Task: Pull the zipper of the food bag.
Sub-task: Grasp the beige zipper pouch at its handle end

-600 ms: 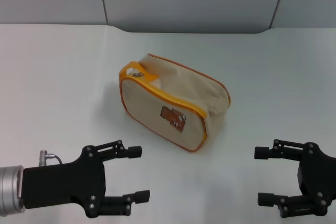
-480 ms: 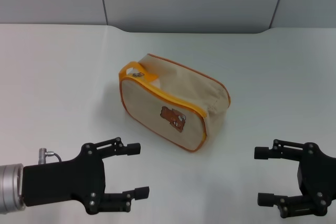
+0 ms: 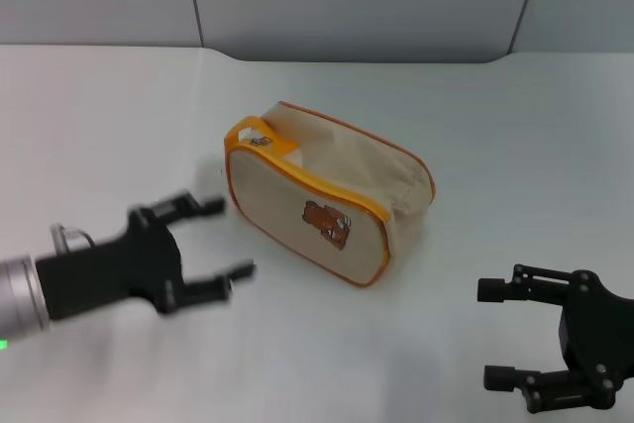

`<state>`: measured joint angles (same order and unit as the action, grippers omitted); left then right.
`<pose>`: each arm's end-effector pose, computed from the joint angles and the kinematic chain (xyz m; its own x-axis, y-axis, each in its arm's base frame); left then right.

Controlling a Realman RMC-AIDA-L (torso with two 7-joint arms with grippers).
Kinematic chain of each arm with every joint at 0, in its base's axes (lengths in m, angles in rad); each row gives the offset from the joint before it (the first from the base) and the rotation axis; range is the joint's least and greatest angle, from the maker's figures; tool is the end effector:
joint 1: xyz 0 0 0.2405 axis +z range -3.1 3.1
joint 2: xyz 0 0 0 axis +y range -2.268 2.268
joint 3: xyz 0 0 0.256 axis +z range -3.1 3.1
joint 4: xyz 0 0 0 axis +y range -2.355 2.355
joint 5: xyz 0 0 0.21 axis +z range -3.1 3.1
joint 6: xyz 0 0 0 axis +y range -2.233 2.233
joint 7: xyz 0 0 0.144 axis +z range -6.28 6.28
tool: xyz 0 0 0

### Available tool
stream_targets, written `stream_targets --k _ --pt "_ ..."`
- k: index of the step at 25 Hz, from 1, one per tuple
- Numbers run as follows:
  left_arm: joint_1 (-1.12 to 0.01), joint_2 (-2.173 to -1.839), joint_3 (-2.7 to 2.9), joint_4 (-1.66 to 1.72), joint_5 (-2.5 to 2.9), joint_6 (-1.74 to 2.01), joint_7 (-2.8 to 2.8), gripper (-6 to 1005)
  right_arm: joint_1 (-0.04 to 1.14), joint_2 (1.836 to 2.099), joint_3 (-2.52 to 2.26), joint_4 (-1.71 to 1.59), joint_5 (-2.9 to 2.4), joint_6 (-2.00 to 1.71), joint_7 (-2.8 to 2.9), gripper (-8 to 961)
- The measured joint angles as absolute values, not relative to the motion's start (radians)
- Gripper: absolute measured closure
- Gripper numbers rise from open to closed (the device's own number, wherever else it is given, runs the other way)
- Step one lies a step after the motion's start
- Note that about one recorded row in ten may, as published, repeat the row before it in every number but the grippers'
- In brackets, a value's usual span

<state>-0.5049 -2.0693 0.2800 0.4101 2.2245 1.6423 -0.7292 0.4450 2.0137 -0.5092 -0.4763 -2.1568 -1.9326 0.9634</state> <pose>-0.2980 0.2898 -0.0142 0.8485 -0.0016 0.5292 0.2205 -0.9080 -0.3562 0.2894 0.2502 0.0115 0.7866 -0.1512 -0.5987 -0.2049 -0.9785 -0.0221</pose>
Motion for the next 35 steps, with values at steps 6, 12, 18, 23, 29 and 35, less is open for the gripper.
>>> stream_targets --k 6,12,18,23,29,35 --pt "-0.575 -2.071 0.293 0.41 2.169 1.382 -0.705 166 0.446 2.014 -0.509 -0.477 -2.157 -1.933 0.966 115" --pt "-0.661 -2.074 0.336 0.351 2.169 1.197 -0.699 168 0.446 2.014 -0.509 -0.477 -2.157 -1.934 0.968 115" --pt "-0.673 -2.075 0.412 0.323 2.167 1.233 -0.704 170 0.44 2.014 -0.509 -0.48 -2.157 -1.935 0.97 116" --pt "-0.606 -2.075 0.421 0.329 2.164 1.389 -0.701 172 0.439 2.014 -0.508 -0.483 -2.157 -1.935 0.97 115" --pt "-0.548 -2.075 0.423 0.312 2.163 1.473 -0.7 173 0.44 2.014 -0.508 -0.483 -2.157 -1.933 0.97 115" --pt "-0.526 -2.078 0.387 0.259 2.128 1.401 -0.679 175 0.438 2.015 -0.505 -0.482 -2.157 -1.914 0.968 116"
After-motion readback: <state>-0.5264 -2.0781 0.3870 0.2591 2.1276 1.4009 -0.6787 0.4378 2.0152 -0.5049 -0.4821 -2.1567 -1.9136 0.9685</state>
